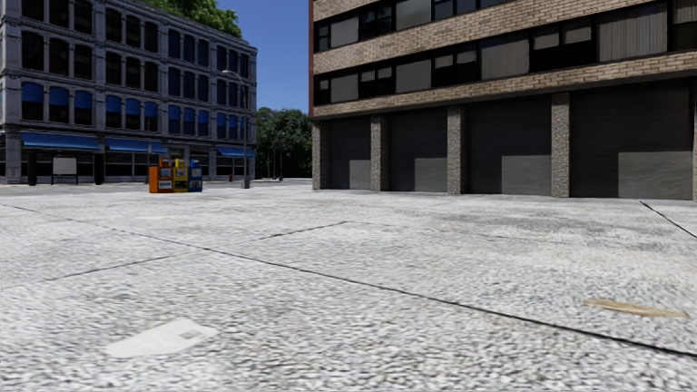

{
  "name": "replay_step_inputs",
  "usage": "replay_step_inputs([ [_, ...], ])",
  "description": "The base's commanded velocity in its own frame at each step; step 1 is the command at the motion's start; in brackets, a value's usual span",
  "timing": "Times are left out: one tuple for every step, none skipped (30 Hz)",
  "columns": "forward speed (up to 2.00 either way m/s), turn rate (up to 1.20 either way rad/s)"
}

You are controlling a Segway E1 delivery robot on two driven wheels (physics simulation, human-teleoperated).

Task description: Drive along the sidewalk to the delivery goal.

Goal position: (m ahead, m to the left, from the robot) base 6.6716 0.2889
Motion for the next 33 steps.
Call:
replay_step_inputs([
  [1.84,0.00],
  [1.89,0.00],
  [1.90,0.00],
  [1.90,0.00],
  [1.91,0.00],
  [1.91,0.00],
  [1.91,0.00],
  [1.91,0.00],
  [1.91,0.00],
  [1.91,0.00],
  [1.91,0.00],
  [1.91,0.00],
  [1.91,0.00],
  [1.91,0.00],
  [1.91,0.00],
  [1.91,0.00],
  [1.91,0.00],
  [1.91,0.00],
  [1.91,0.00],
  [1.91,0.00],
  [1.91,0.00],
  [1.91,0.00],
  [1.91,0.00],
  [1.91,0.00],
  [1.91,0.00],
  [1.91,0.00],
  [1.91,0.00],
  [1.91,0.00],
  [1.91,0.00],
  [1.91,0.00],
  [1.92,0.00],
  [1.92,0.00],
  [1.92,0.00],
])
